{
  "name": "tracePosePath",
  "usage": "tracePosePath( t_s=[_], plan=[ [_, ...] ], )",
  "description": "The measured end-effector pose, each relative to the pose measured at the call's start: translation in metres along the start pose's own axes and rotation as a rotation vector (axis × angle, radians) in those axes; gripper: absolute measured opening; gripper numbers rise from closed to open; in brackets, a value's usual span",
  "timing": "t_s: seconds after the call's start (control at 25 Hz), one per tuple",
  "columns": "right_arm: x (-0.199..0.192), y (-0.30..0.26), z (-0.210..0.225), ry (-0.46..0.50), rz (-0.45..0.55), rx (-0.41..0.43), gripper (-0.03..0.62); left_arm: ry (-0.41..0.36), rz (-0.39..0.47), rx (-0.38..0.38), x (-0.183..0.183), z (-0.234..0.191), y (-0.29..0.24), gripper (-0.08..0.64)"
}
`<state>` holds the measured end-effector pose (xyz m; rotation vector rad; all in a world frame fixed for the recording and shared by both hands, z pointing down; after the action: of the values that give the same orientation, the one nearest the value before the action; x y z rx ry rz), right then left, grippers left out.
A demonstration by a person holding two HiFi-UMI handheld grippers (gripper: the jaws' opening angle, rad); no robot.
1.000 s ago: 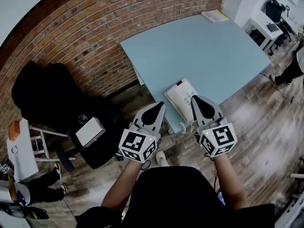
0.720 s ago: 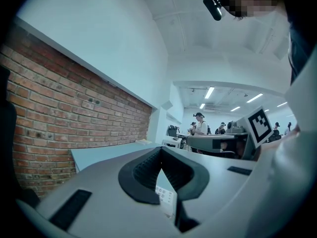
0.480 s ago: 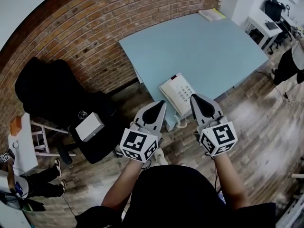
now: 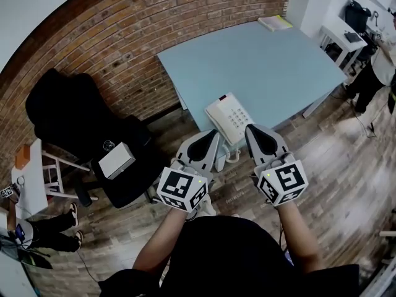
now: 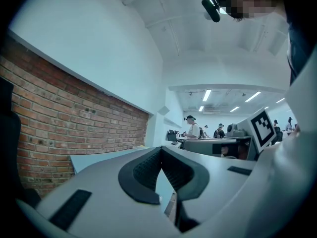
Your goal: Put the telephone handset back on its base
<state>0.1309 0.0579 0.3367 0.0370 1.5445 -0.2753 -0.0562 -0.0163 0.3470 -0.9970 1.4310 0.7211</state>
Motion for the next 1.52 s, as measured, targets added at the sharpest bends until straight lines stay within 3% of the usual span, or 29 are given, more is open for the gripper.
tracePosePath(
  t_s=[1.12,1.52],
  plan=[
    [-0.008,0.094,-0.009,0.005,0.047,0.060,0.012,-0.031,0.014,0.052,-0.005,0.096,0.043,0.008],
    [-0.012,0.109,-0.009,-0.003,0.056,0.063,0.012,-0.045,0.012,0.062,-0.006,0.112,0.049,0.009]
  ],
)
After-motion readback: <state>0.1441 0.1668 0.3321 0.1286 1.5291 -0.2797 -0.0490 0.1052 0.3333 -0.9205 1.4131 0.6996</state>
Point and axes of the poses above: the fingertips, and each gripper's own axes: y backward along the fingers, z to its right, x out of its top, the point moved 10 cm from there along y, backward along the fingers, and after that the axes turned 6 degrees about -z, right-handed, at the moved point
